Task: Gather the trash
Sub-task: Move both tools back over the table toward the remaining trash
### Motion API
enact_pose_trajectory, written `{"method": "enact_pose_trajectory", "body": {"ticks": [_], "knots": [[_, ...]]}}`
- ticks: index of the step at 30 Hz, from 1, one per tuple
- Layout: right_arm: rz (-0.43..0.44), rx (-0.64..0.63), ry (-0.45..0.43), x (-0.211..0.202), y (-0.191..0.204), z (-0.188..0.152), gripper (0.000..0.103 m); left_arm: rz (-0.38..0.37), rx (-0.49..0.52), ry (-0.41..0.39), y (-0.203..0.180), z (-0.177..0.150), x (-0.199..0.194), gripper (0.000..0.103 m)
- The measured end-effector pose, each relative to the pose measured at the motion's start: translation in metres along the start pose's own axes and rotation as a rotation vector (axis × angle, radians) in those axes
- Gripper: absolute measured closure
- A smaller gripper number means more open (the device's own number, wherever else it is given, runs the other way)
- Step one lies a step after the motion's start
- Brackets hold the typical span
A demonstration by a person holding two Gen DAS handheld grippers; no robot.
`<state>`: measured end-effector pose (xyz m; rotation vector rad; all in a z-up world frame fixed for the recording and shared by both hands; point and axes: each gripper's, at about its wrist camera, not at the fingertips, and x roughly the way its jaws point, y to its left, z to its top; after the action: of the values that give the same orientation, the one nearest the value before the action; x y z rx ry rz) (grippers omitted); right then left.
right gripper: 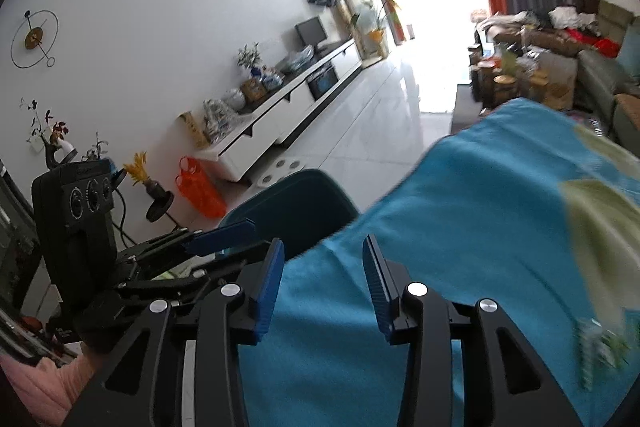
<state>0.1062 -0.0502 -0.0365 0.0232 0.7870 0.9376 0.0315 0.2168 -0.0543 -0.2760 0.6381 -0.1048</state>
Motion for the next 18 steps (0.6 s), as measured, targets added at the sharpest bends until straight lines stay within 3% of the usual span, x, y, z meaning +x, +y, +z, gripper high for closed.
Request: {"method": "enact_pose_trajectory", "body": {"ticks": [8,18], "knots": [[-0.095,0.061,-0.078,-0.064,-0.037,-0.027,0.064,-0.131,0.112,0.055,-0.078,-0.004,0.035,0.051],[-0.25,0.177,-0.143,-0.131,-0.091,-0.066,0.06,-0.217,0.218,0.104,-0.147,-0.01,0.07,0.045]]}}
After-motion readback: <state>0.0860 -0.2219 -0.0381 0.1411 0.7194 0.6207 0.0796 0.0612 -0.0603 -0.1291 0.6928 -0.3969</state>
